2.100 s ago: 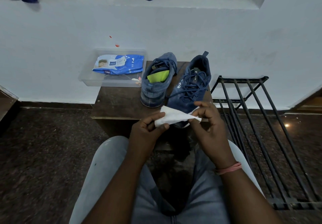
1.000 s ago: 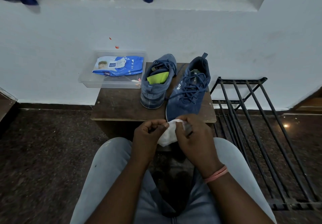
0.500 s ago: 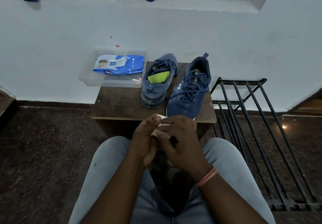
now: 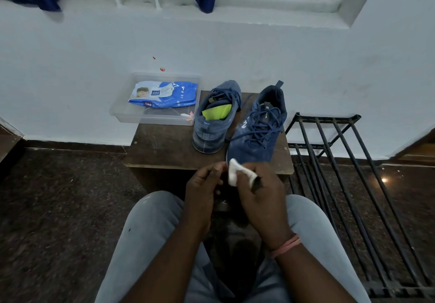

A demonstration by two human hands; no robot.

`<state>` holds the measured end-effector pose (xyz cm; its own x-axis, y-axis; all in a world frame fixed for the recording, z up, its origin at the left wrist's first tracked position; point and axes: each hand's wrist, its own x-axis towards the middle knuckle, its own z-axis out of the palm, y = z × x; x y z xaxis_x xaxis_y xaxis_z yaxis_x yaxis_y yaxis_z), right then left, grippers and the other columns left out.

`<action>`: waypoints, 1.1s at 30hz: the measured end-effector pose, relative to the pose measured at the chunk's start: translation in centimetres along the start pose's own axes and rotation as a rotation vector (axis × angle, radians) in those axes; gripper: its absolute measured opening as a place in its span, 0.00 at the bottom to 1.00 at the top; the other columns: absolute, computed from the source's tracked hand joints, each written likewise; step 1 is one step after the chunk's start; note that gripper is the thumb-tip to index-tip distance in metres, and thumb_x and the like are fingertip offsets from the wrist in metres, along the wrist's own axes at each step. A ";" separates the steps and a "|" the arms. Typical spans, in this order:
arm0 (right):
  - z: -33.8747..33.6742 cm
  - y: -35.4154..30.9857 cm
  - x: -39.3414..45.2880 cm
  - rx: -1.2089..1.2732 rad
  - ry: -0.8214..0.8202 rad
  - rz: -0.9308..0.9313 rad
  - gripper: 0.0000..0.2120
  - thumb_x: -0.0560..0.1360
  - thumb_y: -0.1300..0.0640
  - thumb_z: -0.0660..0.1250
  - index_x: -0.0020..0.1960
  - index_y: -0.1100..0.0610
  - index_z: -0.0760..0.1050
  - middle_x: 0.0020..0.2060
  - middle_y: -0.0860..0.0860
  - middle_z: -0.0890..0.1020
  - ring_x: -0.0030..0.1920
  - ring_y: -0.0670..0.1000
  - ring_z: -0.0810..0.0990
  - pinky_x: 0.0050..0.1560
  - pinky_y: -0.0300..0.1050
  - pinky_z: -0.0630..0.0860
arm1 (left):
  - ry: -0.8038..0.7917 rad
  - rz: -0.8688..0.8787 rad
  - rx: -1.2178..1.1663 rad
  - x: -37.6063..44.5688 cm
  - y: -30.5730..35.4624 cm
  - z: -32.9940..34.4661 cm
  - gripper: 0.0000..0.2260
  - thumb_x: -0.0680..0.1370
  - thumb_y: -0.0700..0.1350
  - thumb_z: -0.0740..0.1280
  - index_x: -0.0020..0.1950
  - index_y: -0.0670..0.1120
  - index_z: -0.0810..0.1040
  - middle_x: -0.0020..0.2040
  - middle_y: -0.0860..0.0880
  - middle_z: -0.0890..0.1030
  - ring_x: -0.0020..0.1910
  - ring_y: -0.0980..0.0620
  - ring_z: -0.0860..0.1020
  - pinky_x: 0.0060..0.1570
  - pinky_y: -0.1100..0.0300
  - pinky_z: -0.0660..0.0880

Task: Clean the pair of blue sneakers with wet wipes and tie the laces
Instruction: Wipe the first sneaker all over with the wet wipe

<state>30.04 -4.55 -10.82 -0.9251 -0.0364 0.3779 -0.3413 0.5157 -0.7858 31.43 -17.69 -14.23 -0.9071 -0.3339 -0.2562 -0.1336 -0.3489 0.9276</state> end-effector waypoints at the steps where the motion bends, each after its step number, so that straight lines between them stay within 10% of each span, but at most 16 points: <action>1: -0.6 0.1 0.7 -0.044 0.061 -0.013 0.04 0.76 0.62 0.70 0.46 0.55 0.78 0.42 0.48 0.78 0.43 0.46 0.77 0.42 0.43 0.74 | -0.007 0.062 0.102 0.1 0.0 0.0 0.08 0.81 0.46 0.68 0.56 0.50 0.85 0.52 0.49 0.87 0.50 0.52 0.82 0.49 0.57 0.78; 5: -2.9 2.1 4.2 -0.277 0.200 -0.116 0.11 0.75 0.69 0.68 0.55 0.60 0.81 0.51 0.52 0.81 0.52 0.49 0.77 0.54 0.38 0.73 | -0.056 0.408 0.588 1.2 -1.1 0.5 0.19 0.76 0.53 0.74 0.67 0.56 0.80 0.63 0.56 0.80 0.62 0.60 0.77 0.58 0.68 0.72; 10: -1.8 4.7 3.5 -0.605 -0.325 -0.303 0.16 0.72 0.61 0.68 0.59 0.60 0.80 0.54 0.56 0.79 0.55 0.58 0.76 0.55 0.52 0.75 | -0.032 0.639 1.029 2.8 -2.8 1.1 0.21 0.73 0.62 0.70 0.62 0.54 0.84 0.63 0.55 0.81 0.62 0.51 0.78 0.62 0.49 0.72; 17: -0.3 4.9 1.7 -0.742 -0.380 -0.249 0.22 0.75 0.55 0.58 0.67 0.57 0.76 0.64 0.53 0.79 0.69 0.55 0.74 0.76 0.58 0.62 | 0.013 0.656 1.259 1.5 -2.9 1.3 0.18 0.77 0.57 0.62 0.64 0.57 0.82 0.70 0.56 0.76 0.66 0.47 0.73 0.58 0.48 0.72; 22: -0.3 6.1 3.1 -0.794 -0.485 -0.242 0.26 0.75 0.55 0.64 0.72 0.59 0.73 0.70 0.55 0.76 0.72 0.60 0.72 0.75 0.58 0.60 | -0.027 0.613 1.261 1.4 -2.5 1.7 0.19 0.78 0.58 0.62 0.65 0.55 0.82 0.71 0.55 0.76 0.67 0.48 0.73 0.60 0.49 0.73; 29: -1.1 2.7 3.4 -0.501 -0.763 -0.207 0.16 0.70 0.57 0.65 0.57 0.51 0.80 0.51 0.51 0.85 0.51 0.56 0.83 0.51 0.50 0.79 | -0.049 0.548 0.916 2.2 -2.9 0.9 0.23 0.75 0.52 0.65 0.67 0.43 0.81 0.66 0.48 0.81 0.64 0.50 0.78 0.68 0.68 0.66; 33: -3.5 3.2 5.5 -0.663 -0.729 -0.361 0.17 0.70 0.53 0.69 0.59 0.50 0.80 0.55 0.50 0.84 0.54 0.55 0.83 0.58 0.51 0.80 | -0.033 0.516 0.896 1.8 -2.6 1.6 0.26 0.72 0.54 0.76 0.67 0.45 0.81 0.66 0.51 0.80 0.65 0.56 0.75 0.66 0.69 0.65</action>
<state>24.43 -0.08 -9.56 -0.7377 -0.6747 -0.0233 -0.6613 0.7292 -0.1760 29.55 -16.03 -16.66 -0.9471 -0.2287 0.2252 0.0389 0.6144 0.7880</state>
